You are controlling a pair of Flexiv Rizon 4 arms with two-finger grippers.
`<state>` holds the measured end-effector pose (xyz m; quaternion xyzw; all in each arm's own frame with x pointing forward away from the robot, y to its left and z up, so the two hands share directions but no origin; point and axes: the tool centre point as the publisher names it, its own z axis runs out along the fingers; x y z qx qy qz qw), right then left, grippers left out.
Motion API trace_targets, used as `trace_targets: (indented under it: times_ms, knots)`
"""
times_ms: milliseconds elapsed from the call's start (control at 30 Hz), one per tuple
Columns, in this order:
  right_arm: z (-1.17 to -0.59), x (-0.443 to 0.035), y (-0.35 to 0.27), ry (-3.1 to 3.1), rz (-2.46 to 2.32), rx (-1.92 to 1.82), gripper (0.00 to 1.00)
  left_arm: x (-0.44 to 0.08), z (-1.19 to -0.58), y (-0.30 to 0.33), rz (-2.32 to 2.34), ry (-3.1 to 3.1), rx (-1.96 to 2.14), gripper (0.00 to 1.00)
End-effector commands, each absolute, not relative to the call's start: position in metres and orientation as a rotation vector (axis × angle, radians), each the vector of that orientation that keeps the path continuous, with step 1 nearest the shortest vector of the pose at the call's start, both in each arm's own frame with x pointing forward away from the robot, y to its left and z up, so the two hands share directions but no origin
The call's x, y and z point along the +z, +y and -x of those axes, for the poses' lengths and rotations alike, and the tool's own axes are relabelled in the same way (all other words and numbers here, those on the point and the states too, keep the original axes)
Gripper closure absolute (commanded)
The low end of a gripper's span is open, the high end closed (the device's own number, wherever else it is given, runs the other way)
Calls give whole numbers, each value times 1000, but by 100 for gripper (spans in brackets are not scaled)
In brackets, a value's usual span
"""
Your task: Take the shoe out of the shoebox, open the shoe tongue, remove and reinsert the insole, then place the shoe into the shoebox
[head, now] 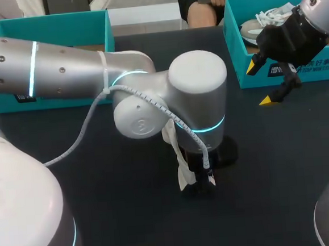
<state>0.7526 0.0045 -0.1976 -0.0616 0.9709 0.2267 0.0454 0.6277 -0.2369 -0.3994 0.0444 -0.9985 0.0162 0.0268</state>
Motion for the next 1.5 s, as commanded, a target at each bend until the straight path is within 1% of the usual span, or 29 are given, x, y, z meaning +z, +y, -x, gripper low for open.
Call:
trace_targets:
  times_ms: [33, 200, 333, 533, 833, 933, 1067, 1233, 1500]
  knots:
    - [-753, -198, 5, 2967, 187, 688, 0, -405, -631, -235, -132, -3062, 37, 99]
    - [-753, -198, 5, 2967, 187, 688, 0, -391, -625, -226, -118, -3003, 24, 100]
    - [-753, -198, 5, 2967, 187, 688, 0, -368, -622, -215, -104, -2963, -2, 100]
    - [-753, -198, 5, 2967, 187, 688, 0, -314, -631, -199, -111, -2988, 9, 100]
    - [-753, -198, 5, 2967, 187, 688, 0, -222, -651, -178, -72, -2996, -171, 100]
    - [-753, -198, 5, 2967, 187, 688, 0, -189, -657, -172, -46, -2989, -174, 100]
    - [-753, -198, 5, 2967, 187, 688, 0, -157, -664, -168, -20, -3014, -175, 100]
    - [-753, -198, 5, 2967, 187, 688, 0, -131, -670, -169, 16, -2990, -148, 100]
    - [-753, -198, 5, 2967, 187, 688, 0, -131, -670, -169, 16, -2990, -148, 100]
